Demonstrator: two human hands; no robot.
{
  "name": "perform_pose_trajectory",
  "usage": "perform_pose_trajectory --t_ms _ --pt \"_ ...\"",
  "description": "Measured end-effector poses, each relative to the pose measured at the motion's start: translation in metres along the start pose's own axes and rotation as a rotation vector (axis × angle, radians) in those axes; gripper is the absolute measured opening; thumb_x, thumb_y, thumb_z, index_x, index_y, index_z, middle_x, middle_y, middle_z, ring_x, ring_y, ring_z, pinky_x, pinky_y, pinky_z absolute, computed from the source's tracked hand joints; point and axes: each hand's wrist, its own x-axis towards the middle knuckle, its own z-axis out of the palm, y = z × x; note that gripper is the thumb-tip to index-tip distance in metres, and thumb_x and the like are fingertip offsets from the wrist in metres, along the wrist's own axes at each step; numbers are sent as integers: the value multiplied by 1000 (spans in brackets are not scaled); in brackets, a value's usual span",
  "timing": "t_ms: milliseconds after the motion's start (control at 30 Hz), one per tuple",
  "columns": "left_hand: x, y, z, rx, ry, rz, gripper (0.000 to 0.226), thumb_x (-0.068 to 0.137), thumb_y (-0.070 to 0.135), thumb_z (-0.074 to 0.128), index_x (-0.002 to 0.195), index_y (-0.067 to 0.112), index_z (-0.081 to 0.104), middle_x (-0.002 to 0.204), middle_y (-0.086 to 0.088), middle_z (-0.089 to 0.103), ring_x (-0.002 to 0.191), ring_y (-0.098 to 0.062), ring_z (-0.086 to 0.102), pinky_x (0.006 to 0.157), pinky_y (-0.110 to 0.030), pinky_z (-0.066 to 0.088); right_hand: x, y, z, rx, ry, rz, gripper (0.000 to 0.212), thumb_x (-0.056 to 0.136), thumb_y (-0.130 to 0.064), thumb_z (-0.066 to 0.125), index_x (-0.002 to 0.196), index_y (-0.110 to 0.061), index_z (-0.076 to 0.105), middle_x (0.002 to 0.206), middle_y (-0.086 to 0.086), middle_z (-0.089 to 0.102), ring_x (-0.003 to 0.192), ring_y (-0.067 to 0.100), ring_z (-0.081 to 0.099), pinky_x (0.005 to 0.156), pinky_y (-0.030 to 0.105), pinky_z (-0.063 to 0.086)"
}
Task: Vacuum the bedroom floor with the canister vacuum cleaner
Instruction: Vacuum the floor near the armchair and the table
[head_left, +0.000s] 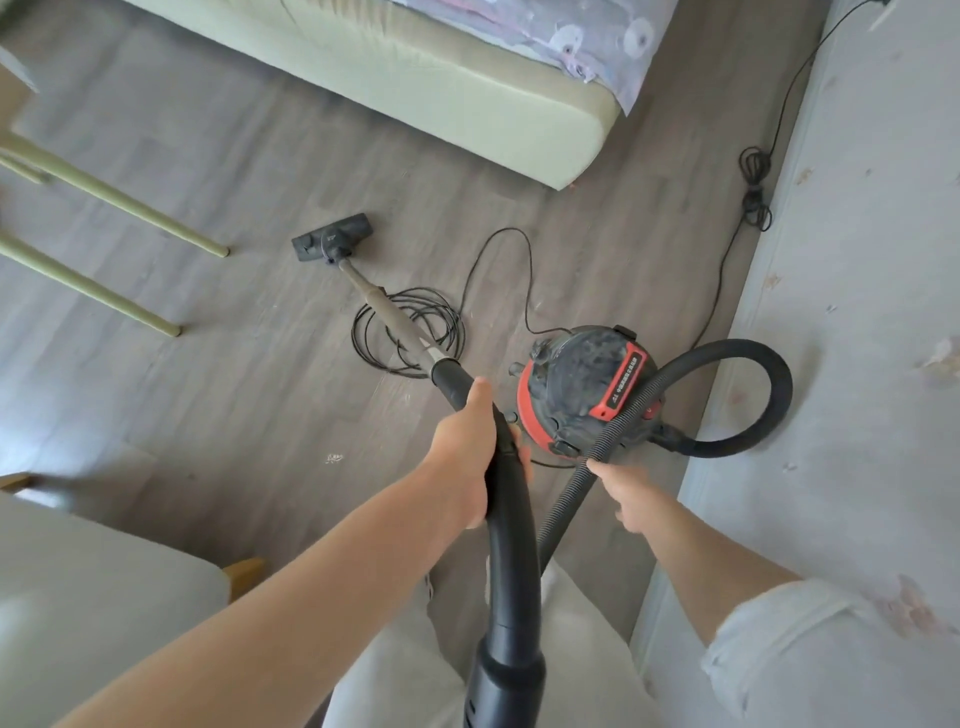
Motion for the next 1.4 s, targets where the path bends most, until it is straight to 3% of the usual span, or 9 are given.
perform_pose_trajectory --t_ms 67,200,333,567,833,967,1133,1333,1400 --pt "8 -2 6 -4 9 -19 50 91 55 67 69 12 54 53 -3 58 36 -19 51 46 -26 51 18 5 -1 21 -112 89 74 90 -46 65 148 -12 35 150 9 38 137 30 38 114 41 32" --pt "20 -4 5 -10 31 -15 47 90 57 68 77 13 55 60 -4 59 38 -19 51 45 -25 50 50 7 21 150 -258 129 68 93 -42 62 149 -17 34 153 9 37 141 27 35 116 45 28" --pt "19 1 -2 -17 34 7 46 91 57 67 81 14 55 64 -3 59 40 -18 50 45 -24 50 63 1 33 174 -182 113 58 87 -38 71 135 -19 43 133 8 53 117 25 56 99 39 49" --pt "23 3 -10 36 13 3 46 90 58 68 82 14 56 63 -4 60 40 -19 52 45 -26 50 86 -10 35 299 -93 104 51 91 -23 68 136 -10 47 132 12 57 116 29 58 101 42 48" --pt "19 -2 -42 109 20 37 47 94 56 63 75 14 54 55 -2 59 41 -18 54 48 -26 50 23 -43 38 436 -210 -75 10 91 -8 58 101 -8 53 85 12 58 77 26 61 72 45 54" --pt "6 6 -64 133 -7 50 41 94 53 65 84 14 53 59 -3 59 39 -18 53 46 -24 50 -29 -70 71 351 -357 -145 3 94 -7 55 92 -8 52 84 13 57 89 28 62 92 53 51" --pt "-4 20 -132 159 -22 68 39 94 51 67 83 15 54 57 -2 59 36 -17 52 43 -23 49 -82 -30 158 277 -499 -14 5 92 -4 54 92 -8 50 91 14 60 97 31 65 85 55 53" --pt "4 19 -217 230 -31 43 43 93 54 67 77 16 57 57 -2 61 37 -17 53 40 -22 48 -134 64 271 257 -700 244 13 94 -8 50 107 -7 50 113 19 57 120 34 56 101 55 45" --pt "9 12 -243 261 -38 32 44 92 57 67 79 16 57 59 -2 61 39 -19 53 42 -23 49 -153 68 290 42 -724 242 32 100 -19 44 128 -6 48 130 21 56 125 36 53 98 51 47"
